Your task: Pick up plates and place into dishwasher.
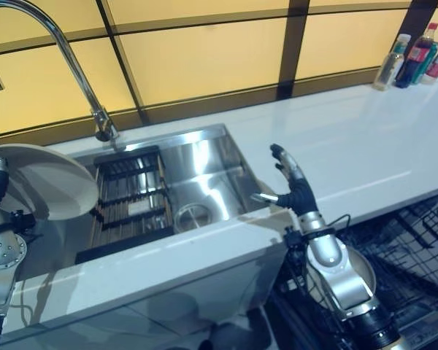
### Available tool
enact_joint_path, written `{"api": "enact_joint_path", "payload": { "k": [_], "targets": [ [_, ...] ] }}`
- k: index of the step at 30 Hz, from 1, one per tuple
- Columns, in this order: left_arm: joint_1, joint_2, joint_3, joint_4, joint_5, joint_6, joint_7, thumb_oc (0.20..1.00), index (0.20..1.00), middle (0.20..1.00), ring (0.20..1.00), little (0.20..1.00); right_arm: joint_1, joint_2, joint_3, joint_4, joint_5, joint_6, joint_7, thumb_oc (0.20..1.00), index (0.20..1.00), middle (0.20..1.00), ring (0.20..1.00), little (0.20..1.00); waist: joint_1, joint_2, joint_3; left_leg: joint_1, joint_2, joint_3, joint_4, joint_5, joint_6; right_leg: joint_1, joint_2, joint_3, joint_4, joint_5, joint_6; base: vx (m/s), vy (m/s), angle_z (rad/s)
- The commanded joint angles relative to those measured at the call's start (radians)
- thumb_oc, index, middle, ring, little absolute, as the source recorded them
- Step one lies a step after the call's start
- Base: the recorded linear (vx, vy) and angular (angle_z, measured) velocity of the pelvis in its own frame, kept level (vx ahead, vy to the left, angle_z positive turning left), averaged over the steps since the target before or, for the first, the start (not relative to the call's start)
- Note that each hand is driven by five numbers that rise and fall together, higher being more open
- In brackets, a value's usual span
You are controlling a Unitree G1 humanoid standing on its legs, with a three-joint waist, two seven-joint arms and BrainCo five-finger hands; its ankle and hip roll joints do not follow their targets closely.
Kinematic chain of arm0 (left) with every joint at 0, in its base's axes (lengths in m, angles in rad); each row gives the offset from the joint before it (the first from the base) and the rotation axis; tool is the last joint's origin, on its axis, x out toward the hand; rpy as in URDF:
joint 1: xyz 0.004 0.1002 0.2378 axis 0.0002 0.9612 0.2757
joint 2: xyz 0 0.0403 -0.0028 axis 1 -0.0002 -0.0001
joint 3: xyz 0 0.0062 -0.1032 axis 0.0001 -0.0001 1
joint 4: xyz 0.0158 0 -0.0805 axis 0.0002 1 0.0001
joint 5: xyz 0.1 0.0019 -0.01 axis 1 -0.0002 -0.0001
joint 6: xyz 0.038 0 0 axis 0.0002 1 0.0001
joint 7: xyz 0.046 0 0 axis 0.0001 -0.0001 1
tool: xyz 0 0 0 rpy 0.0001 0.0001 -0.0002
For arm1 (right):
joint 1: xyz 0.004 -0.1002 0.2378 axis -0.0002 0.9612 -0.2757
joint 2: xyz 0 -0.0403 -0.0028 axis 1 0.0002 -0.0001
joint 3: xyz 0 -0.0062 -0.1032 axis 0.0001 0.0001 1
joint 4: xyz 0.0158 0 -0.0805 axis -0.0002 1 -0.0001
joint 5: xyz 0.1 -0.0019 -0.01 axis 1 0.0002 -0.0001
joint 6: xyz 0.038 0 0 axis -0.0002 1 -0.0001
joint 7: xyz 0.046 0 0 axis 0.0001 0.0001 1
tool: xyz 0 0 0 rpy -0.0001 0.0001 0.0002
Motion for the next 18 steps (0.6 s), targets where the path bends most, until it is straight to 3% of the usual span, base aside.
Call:
{"api": "enact_joint_path", "payload": {
  "k": [1, 7, 13, 18],
  "targets": [
    [-0.104, 0.011, -0.055, -0.022, -0.016, -0.027, 0.036, 0.2, 0.2, 0.2, 0.2, 0.2, -0.131, 0.025, 0.06, -0.078, 0.049, -0.023, 0.013, 1.0, 1.0, 1.0, 1.0, 1.0, 0.019, -0.036, -0.047, -0.014, -0.027, -0.017, 0.021, -0.075, -0.008, -0.001, -0.032, 0.006, 0.01, -0.055, 0.074, 0.0, 0.0, 0.0],
    [-0.16, -0.094, -0.147, -0.057, -0.097, -0.071, 0.0, 0.2, 0.2, 0.2, 0.2, 0.2, -0.237, 0.073, 0.15, -0.064, 0.031, 0.026, 0.031, 1.0, 1.0, 1.0, 1.0, 1.0, 0.042, -0.052, -0.056, -0.008, -0.031, -0.027, 0.021, -0.074, -0.006, 0.016, -0.032, -0.017, 0.0, -0.051, 0.069, 0.0, -0.022, 0.09],
    [-0.225, -0.195, -0.298, -0.093, -0.162, -0.027, -0.073, 0.2, 0.2, 0.2, 0.2, 0.2, -0.347, 0.117, 0.207, -0.03, 0.028, 0.074, 0.016, 1.0, 1.0, 1.0, 1.0, 1.0, 0.056, -0.068, -0.058, 0.002, -0.036, -0.042, 0.019, -0.072, -0.004, 0.034, -0.03, -0.033, -0.006, -0.044, 0.067, 0.0, -0.033, 0.14],
    [-0.245, -0.24, -0.372, -0.101, -0.193, -0.01, -0.067, 0.2, 0.2, 0.2, 0.2, 0.2, -0.389, 0.131, 0.23, -0.027, 0.066, 0.127, 0.025, 1.0, 1.0, 1.0, 1.0, 1.0, 0.059, -0.077, -0.057, 0.002, -0.041, -0.042, 0.029, -0.078, 0.001, 0.037, -0.032, -0.037, -0.007, -0.038, 0.068, 0.0, -0.008, 0.06]
  ]
}}
